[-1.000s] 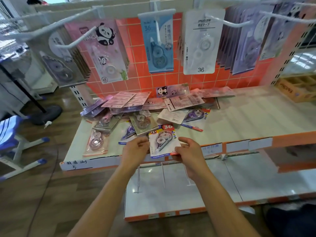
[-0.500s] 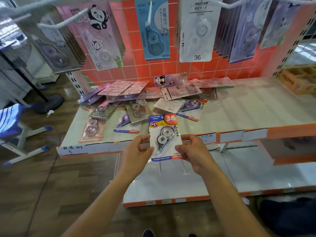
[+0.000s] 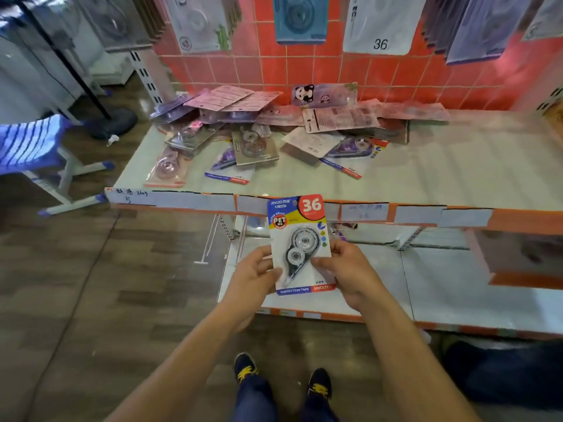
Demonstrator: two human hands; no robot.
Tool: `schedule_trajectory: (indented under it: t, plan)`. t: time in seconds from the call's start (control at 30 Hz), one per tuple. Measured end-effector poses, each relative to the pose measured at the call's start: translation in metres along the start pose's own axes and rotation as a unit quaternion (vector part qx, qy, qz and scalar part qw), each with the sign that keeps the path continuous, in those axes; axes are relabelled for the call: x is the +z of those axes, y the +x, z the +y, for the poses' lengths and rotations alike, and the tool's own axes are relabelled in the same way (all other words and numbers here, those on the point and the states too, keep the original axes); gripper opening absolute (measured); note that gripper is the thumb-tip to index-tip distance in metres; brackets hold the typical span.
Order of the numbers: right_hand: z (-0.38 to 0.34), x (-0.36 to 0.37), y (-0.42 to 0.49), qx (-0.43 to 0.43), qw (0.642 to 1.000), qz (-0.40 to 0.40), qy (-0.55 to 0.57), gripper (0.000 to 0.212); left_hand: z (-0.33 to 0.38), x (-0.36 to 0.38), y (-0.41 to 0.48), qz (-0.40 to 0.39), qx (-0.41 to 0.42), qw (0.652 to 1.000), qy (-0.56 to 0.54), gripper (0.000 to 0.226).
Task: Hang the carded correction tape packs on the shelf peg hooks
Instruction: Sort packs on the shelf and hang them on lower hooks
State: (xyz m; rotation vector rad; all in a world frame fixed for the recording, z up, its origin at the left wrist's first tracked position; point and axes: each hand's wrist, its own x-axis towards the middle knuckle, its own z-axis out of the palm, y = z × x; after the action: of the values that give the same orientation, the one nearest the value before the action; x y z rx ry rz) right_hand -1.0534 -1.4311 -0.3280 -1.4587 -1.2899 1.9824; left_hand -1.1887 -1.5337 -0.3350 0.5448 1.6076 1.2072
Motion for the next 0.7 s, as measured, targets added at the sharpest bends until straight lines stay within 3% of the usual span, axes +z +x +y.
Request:
schedule_trajectory:
  t: [0.2,0.47,0.7]
  plan:
    - [0.015,0.008,-0.014,0.0,1.0,-0.018,-0.002,0.023,-0.026,-0.013,-0.019,0.01,-0.017,1.0,0.006,0.028]
    - [0.026,0.047,-0.041,-0.065,0.996,0.033,0.05,0.009,-0.037,-0.057,-0.047,-0.013,0.003,0.999,0.035,0.027]
    - [0.066,0.079,-0.059,-0.083,0.993,0.06,0.055,0.014,-0.079,-0.092,-0.073,-0.031,-0.01,0.999,0.037,0.015]
